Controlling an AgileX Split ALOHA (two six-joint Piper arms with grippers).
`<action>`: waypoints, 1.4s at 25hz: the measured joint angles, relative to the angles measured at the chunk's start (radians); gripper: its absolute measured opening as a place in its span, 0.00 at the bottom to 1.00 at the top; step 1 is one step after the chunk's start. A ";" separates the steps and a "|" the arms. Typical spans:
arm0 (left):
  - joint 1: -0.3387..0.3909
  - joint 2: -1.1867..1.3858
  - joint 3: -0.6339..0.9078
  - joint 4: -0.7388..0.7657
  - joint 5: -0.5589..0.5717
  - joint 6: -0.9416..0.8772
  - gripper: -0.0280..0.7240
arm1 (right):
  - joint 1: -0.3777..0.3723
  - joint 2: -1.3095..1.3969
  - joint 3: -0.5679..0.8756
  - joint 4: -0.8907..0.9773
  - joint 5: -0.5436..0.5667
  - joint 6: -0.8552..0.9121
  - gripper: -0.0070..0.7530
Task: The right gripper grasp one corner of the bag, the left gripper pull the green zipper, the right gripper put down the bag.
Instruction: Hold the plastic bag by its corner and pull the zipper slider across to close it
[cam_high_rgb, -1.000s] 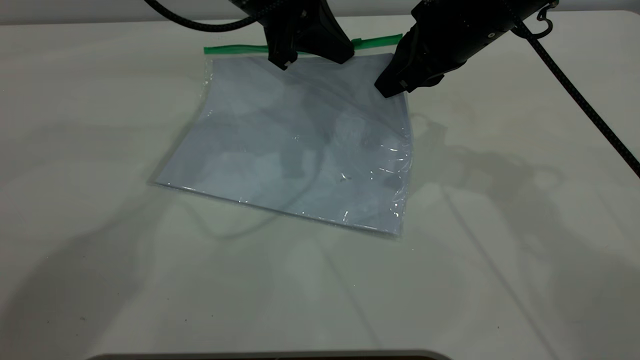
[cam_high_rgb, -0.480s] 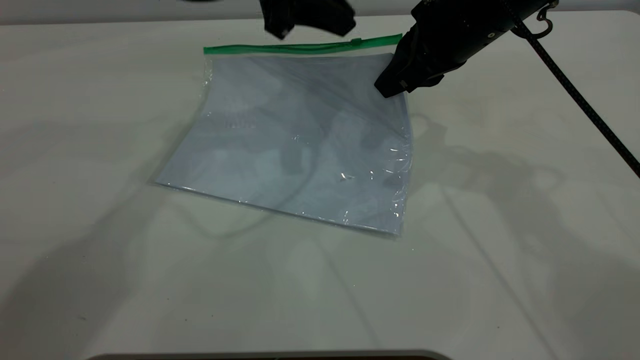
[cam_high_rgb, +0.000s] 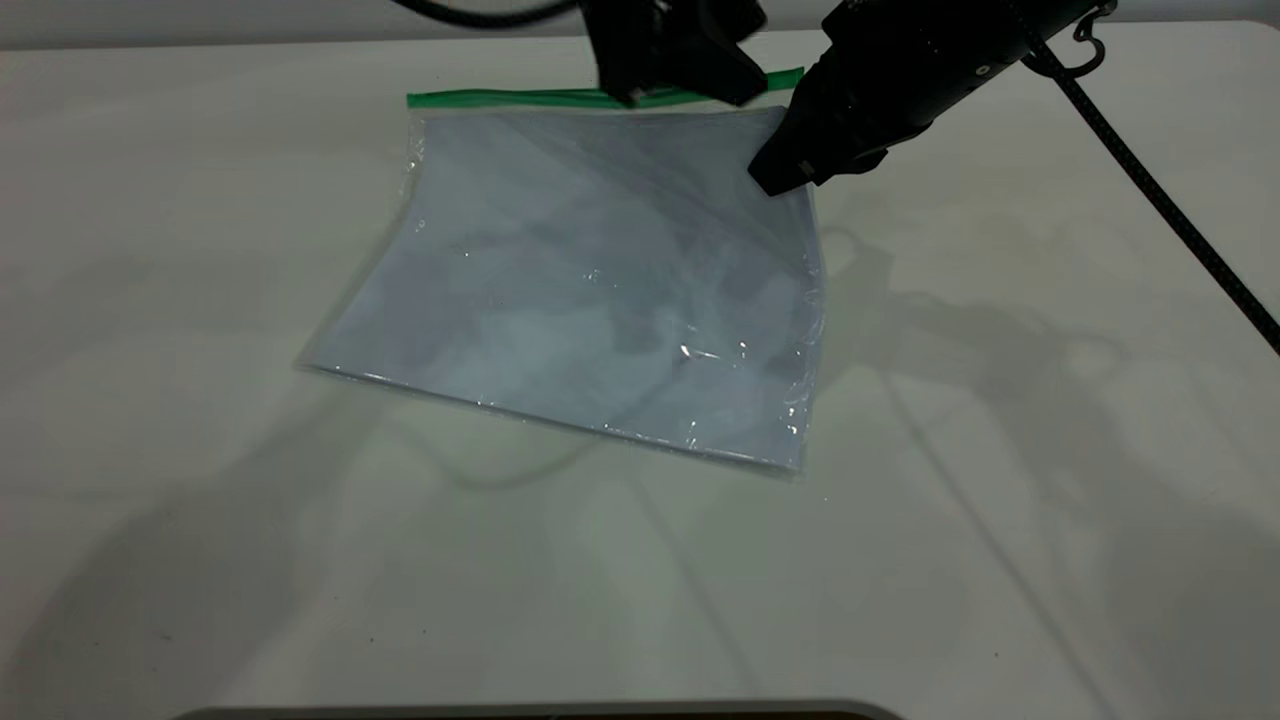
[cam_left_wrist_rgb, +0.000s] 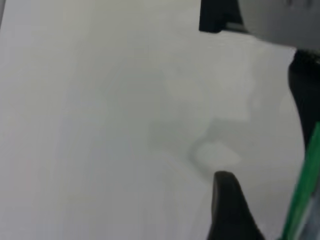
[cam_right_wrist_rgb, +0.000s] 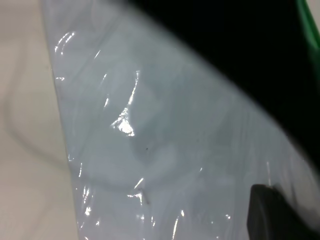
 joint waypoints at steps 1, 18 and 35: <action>-0.002 0.007 0.000 -0.001 -0.010 0.000 0.70 | 0.000 0.000 0.000 0.000 -0.004 0.000 0.06; 0.000 0.030 0.000 0.007 -0.009 0.009 0.15 | -0.001 0.000 0.000 0.011 -0.035 0.011 0.06; 0.030 0.030 0.000 -0.034 -0.004 0.002 0.09 | -0.101 0.000 0.000 0.075 0.118 0.043 0.06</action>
